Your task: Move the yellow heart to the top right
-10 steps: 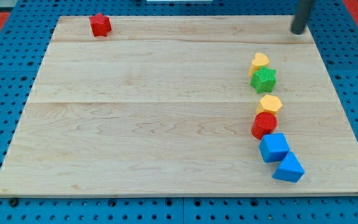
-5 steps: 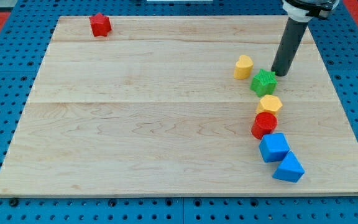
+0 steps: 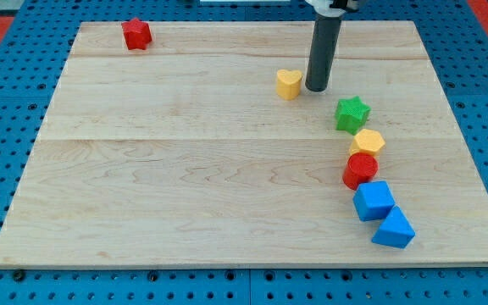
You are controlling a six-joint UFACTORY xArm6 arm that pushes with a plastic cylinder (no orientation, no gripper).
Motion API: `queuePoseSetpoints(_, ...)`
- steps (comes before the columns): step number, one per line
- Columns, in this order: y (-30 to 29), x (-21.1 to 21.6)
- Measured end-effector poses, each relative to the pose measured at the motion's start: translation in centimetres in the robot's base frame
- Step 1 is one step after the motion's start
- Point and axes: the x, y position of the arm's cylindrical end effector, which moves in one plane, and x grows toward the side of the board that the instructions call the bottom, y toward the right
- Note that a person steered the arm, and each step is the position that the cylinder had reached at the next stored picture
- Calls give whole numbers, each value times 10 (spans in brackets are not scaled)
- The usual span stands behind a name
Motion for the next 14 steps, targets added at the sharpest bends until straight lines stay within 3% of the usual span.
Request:
queuePoseSetpoints(3,35,-7)
queuePoseSetpoints(4,13,-11)
queuePoseSetpoints(6,-41,39)
queuePoseSetpoints(7,-63,-8)
queuePoseSetpoints(8,-21,-32)
queuePoseSetpoints(9,-14,-13)
queuePoseSetpoints(10,53,3)
queuePoseSetpoints(11,42,-47)
queuePoseSetpoints(12,60,-38)
queuePoseSetpoints(13,-1,-51)
queuePoseSetpoints(14,14,-77)
